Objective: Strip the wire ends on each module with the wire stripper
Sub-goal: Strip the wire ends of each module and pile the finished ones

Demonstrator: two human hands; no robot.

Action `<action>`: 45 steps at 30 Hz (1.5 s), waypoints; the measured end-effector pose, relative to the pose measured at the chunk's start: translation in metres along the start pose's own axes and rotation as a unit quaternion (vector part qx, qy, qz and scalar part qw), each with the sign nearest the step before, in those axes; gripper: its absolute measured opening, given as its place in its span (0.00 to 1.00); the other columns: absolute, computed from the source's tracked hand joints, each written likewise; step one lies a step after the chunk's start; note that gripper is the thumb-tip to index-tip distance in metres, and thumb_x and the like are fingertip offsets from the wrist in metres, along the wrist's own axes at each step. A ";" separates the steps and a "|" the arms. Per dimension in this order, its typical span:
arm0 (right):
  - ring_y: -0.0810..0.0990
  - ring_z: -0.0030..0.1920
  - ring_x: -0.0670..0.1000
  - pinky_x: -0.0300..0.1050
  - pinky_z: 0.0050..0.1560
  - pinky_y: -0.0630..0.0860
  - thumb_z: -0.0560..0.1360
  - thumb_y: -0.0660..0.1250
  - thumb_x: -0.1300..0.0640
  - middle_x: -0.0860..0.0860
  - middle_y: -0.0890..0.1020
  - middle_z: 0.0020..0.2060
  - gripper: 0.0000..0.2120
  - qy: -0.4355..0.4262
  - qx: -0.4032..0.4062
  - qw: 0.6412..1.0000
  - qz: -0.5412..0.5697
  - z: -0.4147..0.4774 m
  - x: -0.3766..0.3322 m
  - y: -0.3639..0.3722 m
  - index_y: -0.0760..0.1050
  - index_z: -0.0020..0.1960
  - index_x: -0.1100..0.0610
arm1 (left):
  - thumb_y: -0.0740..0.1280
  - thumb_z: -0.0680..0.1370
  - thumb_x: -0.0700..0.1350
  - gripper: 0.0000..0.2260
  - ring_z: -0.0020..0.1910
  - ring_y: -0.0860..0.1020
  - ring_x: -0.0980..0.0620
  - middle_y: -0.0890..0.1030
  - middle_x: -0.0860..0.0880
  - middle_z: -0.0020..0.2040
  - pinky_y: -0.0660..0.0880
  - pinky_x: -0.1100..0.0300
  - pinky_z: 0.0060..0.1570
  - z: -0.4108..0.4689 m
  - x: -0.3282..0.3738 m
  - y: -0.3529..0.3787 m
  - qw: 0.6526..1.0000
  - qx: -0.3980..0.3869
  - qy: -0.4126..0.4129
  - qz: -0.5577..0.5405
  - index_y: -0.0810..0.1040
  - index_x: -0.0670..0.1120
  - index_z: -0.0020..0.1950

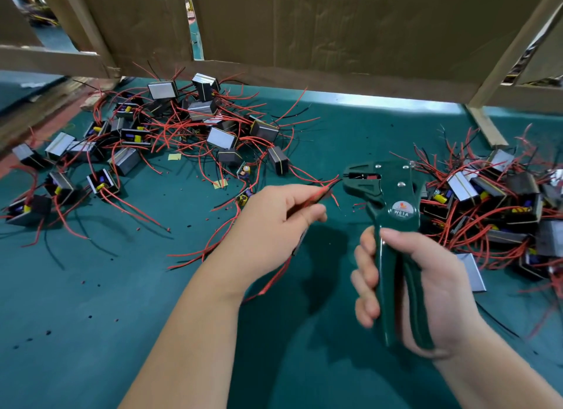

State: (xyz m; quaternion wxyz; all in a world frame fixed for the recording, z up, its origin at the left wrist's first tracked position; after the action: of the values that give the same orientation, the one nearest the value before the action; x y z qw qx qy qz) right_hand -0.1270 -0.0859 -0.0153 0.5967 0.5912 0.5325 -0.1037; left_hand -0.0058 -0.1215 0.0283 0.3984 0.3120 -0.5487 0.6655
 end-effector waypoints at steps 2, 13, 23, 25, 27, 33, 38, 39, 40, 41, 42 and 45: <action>0.76 0.26 0.58 0.52 0.29 0.78 0.51 0.78 0.48 0.57 0.75 0.31 0.23 -0.012 -0.009 1.000 0.027 0.003 -0.006 -0.003 0.78 0.40 0.58 | 0.65 0.79 0.40 0.08 0.44 0.79 0.64 0.83 0.59 0.40 0.72 0.70 0.49 0.000 -0.007 0.003 1.000 -0.004 -0.025 -0.002 0.83 0.50 0.49; 0.81 0.39 0.64 0.64 0.46 0.78 0.58 0.77 0.52 0.64 0.79 0.42 0.36 0.077 -0.153 0.985 0.034 0.000 0.015 0.027 0.76 0.64 0.61 | 0.55 0.84 0.40 0.11 0.34 0.78 0.52 0.80 0.51 0.32 0.74 0.62 0.27 -0.004 -0.030 0.000 0.925 0.119 -0.158 -0.326 0.73 0.46 0.44; 0.82 0.39 0.61 0.63 0.41 0.78 0.63 0.71 0.61 0.55 0.84 0.48 0.23 -0.131 -0.020 0.991 -0.034 0.002 -0.024 -0.006 0.77 0.58 0.61 | 0.57 0.83 0.41 0.12 0.47 0.80 0.59 0.84 0.52 0.46 0.76 0.62 0.49 -0.003 -0.031 -0.035 0.937 0.197 -0.120 -0.261 0.79 0.48 0.49; 0.83 0.39 0.61 0.61 0.41 0.80 0.67 0.63 0.64 0.50 0.85 0.45 0.22 -0.219 0.052 0.972 -0.072 -0.004 -0.051 -0.024 0.74 0.61 0.57 | 0.58 0.79 0.35 0.14 0.44 0.78 0.64 0.84 0.54 0.46 0.73 0.65 0.46 -0.007 -0.036 -0.059 0.943 0.260 -0.110 -0.175 0.79 0.51 0.47; 0.82 0.40 0.62 0.59 0.42 0.81 0.68 0.61 0.64 0.50 0.84 0.44 0.23 -0.242 0.091 0.963 -0.078 -0.005 -0.065 -0.038 0.72 0.63 0.56 | 0.56 0.73 0.29 0.19 0.42 0.78 0.63 0.83 0.54 0.43 0.72 0.66 0.44 -0.013 -0.041 -0.074 0.937 0.297 -0.115 -0.143 0.78 0.52 0.44; 0.83 0.39 0.63 0.61 0.41 0.80 0.69 0.63 0.63 0.50 0.84 0.38 0.15 -0.187 0.118 0.972 -0.082 0.002 -0.061 -0.052 0.72 0.55 0.57 | 0.68 0.70 0.48 0.09 0.51 0.77 0.48 0.80 0.55 0.48 0.74 0.53 0.54 -0.012 -0.050 -0.062 0.948 0.153 -0.204 0.188 0.81 0.58 0.48; 0.82 0.38 0.63 0.58 0.40 0.80 0.68 0.62 0.61 0.50 0.84 0.40 0.22 -0.190 0.107 0.972 -0.086 0.000 -0.059 -0.043 0.74 0.62 0.56 | 0.75 0.69 0.51 0.12 0.50 0.76 0.49 0.75 0.50 0.52 0.69 0.59 0.50 -0.010 -0.056 -0.048 0.949 0.085 -0.183 0.242 0.82 0.53 0.52; 0.82 0.38 0.63 0.58 0.40 0.80 0.67 0.62 0.61 0.53 0.84 0.43 0.23 -0.181 0.100 0.975 -0.079 0.000 -0.057 -0.042 0.74 0.63 0.57 | 0.75 0.70 0.51 0.11 0.48 0.76 0.50 0.75 0.50 0.51 0.68 0.61 0.48 -0.010 -0.055 -0.050 0.953 0.100 -0.175 0.225 0.82 0.53 0.50; 0.82 0.38 0.64 0.59 0.40 0.80 0.67 0.62 0.60 0.55 0.84 0.46 0.24 -0.169 0.092 0.979 -0.069 0.001 -0.054 -0.041 0.74 0.63 0.57 | 0.74 0.70 0.54 0.10 0.46 0.76 0.51 0.74 0.51 0.49 0.68 0.61 0.47 -0.010 -0.053 -0.053 0.956 0.117 -0.168 0.208 0.81 0.54 0.49; 0.81 0.38 0.64 0.60 0.41 0.80 0.67 0.61 0.60 0.59 0.83 0.51 0.25 -0.156 0.082 0.983 -0.060 0.002 -0.051 -0.039 0.74 0.64 0.57 | 0.73 0.71 0.57 0.11 0.46 0.75 0.51 0.73 0.52 0.49 0.68 0.61 0.48 -0.010 -0.052 -0.056 0.958 0.141 -0.163 0.189 0.80 0.54 0.49; 0.81 0.38 0.65 0.61 0.41 0.80 0.67 0.61 0.60 0.61 0.82 0.53 0.25 -0.143 0.073 0.986 -0.051 0.003 -0.049 -0.038 0.74 0.64 0.58 | 0.70 0.71 0.60 0.13 0.48 0.74 0.50 0.72 0.53 0.50 0.67 0.60 0.50 -0.011 -0.050 -0.061 0.956 0.171 -0.159 0.175 0.80 0.54 0.50; 0.81 0.38 0.65 0.60 0.40 0.79 0.65 0.64 0.59 0.63 0.80 0.55 0.27 -0.114 0.047 0.992 -0.041 0.004 -0.044 -0.034 0.74 0.65 0.58 | 0.63 0.77 0.58 0.12 0.58 0.68 0.44 0.74 0.49 0.56 0.62 0.55 0.52 -0.015 -0.053 -0.075 0.924 0.225 -0.187 0.245 0.80 0.55 0.55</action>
State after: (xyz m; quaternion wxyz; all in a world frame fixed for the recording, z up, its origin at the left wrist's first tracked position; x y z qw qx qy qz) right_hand -0.1681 -0.1207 -0.0034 0.6203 0.5805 0.4796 -0.2196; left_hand 0.0859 -0.1105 0.0164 0.0323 0.3675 -0.5087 0.7779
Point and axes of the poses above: each hand's wrist, its own z-axis towards the middle knuckle, its own y-axis out of the palm, x = y × z, the point moved 10 cm from there along z, towards the middle knuckle
